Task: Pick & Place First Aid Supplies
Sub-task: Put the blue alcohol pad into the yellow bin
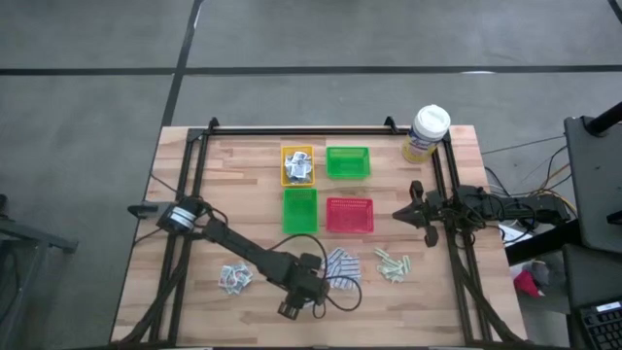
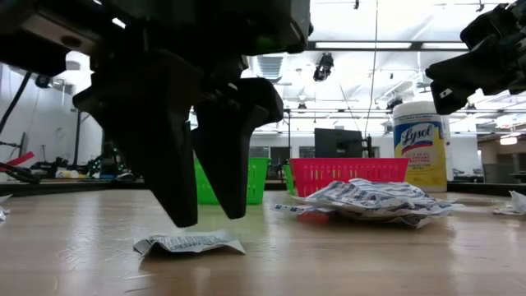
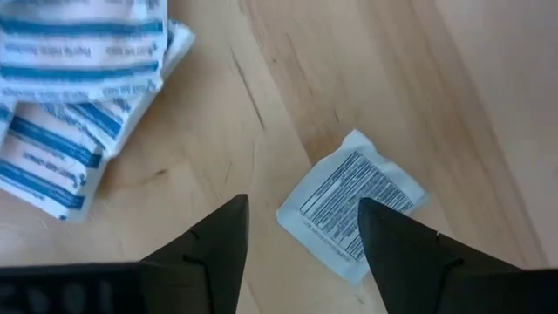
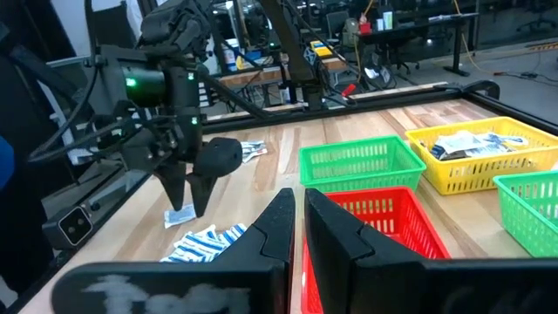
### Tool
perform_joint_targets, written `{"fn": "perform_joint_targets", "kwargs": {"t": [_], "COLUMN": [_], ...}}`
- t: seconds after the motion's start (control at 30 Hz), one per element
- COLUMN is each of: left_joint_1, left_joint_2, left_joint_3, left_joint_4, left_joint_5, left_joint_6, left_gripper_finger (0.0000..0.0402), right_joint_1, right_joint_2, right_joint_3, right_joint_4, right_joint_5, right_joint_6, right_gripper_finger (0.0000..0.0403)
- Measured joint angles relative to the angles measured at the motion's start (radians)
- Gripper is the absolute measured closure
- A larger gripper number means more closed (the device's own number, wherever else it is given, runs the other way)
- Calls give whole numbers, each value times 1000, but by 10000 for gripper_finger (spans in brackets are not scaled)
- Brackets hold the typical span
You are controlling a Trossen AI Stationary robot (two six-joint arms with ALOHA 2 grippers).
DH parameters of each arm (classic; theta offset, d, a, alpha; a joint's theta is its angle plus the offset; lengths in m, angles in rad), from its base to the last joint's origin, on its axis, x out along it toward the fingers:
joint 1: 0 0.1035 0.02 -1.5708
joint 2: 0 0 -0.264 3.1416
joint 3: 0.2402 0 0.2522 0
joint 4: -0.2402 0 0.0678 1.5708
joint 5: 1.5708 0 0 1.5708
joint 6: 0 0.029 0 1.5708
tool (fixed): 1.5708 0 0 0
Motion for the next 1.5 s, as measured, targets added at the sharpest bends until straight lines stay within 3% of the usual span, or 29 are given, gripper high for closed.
{"fn": "perform_joint_targets", "kwargs": {"t": [0.37, 0.8, 1.13, 1.33, 1.5], "left_joint_1": [-2, -6, -7, -9, -10], "left_joint_2": [34, 40, 40, 39, 39], "left_joint_3": [0, 0, -1, -2, -2], "left_joint_4": [31, 44, 42, 38, 34], "left_joint_5": [-9, -10, -17, -40, -41], "left_joint_6": [19, 7, -4, -4, -4], "left_gripper_finger": [222, 319, 354, 395, 400], "right_joint_1": [0, 0, 0, 0, 0], "right_joint_2": [0, 0, 0, 0, 0], "right_joint_3": [0, 0, 0, 0, 0], "right_joint_4": [0, 0, 0, 0, 0], "right_joint_5": [0, 0, 0, 0, 0], "right_joint_6": [0, 0, 0, 0, 0], "right_gripper_finger": [374, 374, 374, 374, 374]}}
